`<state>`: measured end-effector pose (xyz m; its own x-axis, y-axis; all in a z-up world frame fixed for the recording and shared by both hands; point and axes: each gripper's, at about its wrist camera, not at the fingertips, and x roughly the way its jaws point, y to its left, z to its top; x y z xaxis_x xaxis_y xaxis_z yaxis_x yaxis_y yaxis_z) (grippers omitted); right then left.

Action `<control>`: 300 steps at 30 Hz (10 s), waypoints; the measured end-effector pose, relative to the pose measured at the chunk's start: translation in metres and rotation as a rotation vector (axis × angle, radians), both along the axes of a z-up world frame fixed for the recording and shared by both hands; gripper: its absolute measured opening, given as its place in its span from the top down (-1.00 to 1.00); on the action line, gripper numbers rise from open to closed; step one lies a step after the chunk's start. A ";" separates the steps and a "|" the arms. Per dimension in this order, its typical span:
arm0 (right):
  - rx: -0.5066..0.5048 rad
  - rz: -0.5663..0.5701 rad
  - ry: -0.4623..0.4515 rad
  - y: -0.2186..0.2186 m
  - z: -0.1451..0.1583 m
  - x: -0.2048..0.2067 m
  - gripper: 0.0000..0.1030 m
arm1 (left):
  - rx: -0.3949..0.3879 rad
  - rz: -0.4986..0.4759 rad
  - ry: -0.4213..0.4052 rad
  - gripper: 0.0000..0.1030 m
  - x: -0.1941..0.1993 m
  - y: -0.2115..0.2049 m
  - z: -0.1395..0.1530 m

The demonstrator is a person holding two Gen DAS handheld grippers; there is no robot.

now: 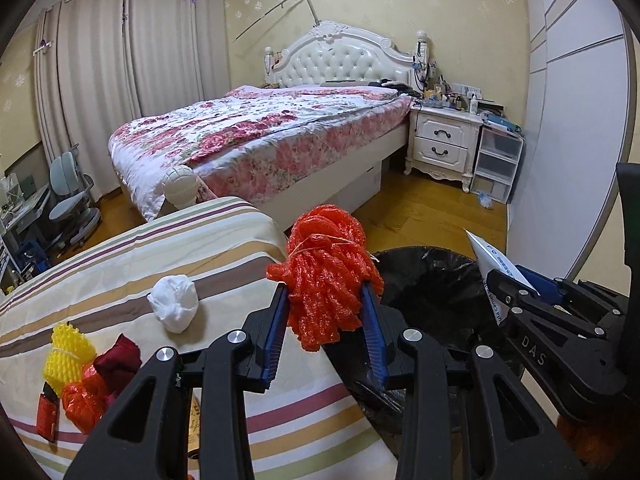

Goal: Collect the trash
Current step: 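Carry both items over the black bin and release them inside, then move both tools back to the bed toward the remaining trash, then grasp the orange plastic bag with the left tool while the right tool grasps the blue-capped tube, then carry both items over the black bin and release them inside, then move both tools back to the bed toward the bottles, then grasp the red bottle with the left tool while the right tool grasps the gold bottle, then carry the red and gold bottles over the black bin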

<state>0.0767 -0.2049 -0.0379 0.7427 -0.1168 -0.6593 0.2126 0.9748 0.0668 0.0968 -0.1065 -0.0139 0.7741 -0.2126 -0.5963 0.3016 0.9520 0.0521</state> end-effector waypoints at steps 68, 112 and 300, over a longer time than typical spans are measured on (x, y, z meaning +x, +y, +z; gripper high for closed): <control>-0.009 0.261 0.037 0.134 -0.006 -0.102 -0.18 | 0.003 0.180 0.104 0.07 -0.102 0.151 -0.017; -0.029 0.463 0.098 0.206 -0.021 -0.112 0.71 | -0.050 0.309 0.108 0.08 -0.144 0.234 -0.038; -0.054 0.334 0.005 0.186 0.012 -0.041 0.55 | -0.111 0.361 0.075 0.52 -0.084 0.252 -0.011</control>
<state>0.0361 -0.0188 -0.0255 0.7430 0.0972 -0.6622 -0.1187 0.9928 0.0125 0.0127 0.1457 -0.0245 0.7659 -0.0009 -0.6429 -0.0551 0.9962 -0.0671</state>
